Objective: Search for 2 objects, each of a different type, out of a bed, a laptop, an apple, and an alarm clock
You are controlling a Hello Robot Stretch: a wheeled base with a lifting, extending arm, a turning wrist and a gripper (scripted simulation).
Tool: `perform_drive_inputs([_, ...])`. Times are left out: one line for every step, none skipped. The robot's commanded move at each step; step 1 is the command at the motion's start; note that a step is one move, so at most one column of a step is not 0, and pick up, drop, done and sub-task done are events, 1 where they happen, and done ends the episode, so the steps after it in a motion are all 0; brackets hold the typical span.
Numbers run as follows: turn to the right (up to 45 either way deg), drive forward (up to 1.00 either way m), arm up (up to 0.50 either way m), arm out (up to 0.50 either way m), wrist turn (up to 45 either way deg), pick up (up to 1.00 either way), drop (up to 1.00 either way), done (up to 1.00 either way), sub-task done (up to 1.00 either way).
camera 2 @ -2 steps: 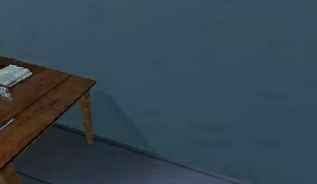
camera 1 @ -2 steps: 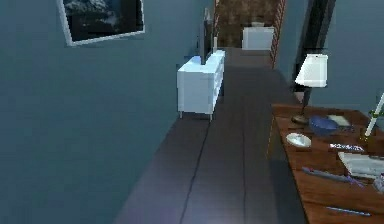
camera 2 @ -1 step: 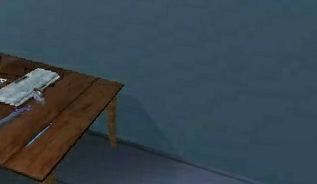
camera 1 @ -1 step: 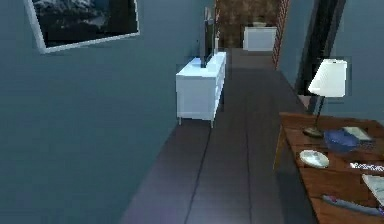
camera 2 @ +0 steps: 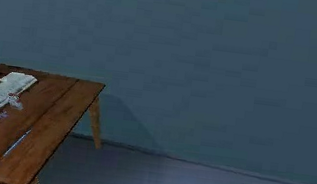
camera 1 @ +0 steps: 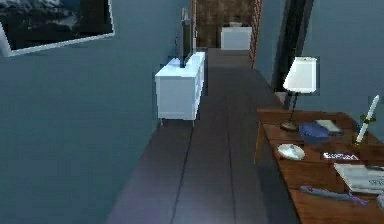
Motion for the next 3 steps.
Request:
perform_drive_inputs([0.0,1.00,0.00,0.00,0.0,0.00,0.00,0.00,0.00])
perform_drive_inputs([3.0,0.00,0.00,0.00,0.0,0.00,0.00,0.00,0.00])
perform_drive_inputs([0.0,0.95,0.00,0.00,0.0,0.00,0.00,0.00,0.00])
